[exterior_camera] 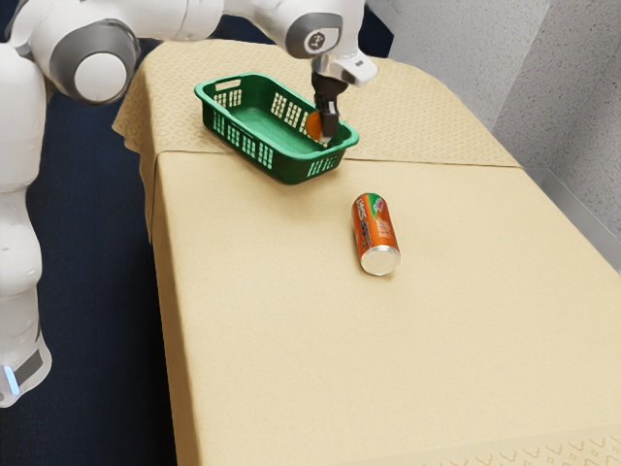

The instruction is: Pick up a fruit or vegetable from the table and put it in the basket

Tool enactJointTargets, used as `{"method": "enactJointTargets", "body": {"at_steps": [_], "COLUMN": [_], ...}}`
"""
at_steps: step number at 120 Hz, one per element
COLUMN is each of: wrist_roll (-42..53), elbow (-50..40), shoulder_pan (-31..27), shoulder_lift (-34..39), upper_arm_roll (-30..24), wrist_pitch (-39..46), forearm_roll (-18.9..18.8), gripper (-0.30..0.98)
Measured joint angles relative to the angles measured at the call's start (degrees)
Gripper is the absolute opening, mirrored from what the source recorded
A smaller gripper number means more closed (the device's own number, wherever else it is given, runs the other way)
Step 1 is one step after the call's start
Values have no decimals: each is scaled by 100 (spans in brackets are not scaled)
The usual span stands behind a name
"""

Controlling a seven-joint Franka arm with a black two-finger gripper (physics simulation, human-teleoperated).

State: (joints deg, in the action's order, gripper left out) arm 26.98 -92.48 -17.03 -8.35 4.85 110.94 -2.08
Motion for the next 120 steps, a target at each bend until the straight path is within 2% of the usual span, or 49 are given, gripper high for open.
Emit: {"method": "enactJointTargets", "body": {"at_steps": [19,30,57,75,120], "wrist_roll": [-29,49,369,606,1168], "elbow": [-56,472,1910,2516,2764], "shoulder_pan": [-94,-336,-978,-1701,-1822], "shoulder_lift": [-45,-573,-1636,-2008,-2222], "upper_arm_roll": [1261,1530,1450,753,534], "wrist_pitch": [-44,-69,-525,-887,-1213], "forearm_roll": [-2,27,163,149,114], "gripper": [30,29,29,29,29]}}
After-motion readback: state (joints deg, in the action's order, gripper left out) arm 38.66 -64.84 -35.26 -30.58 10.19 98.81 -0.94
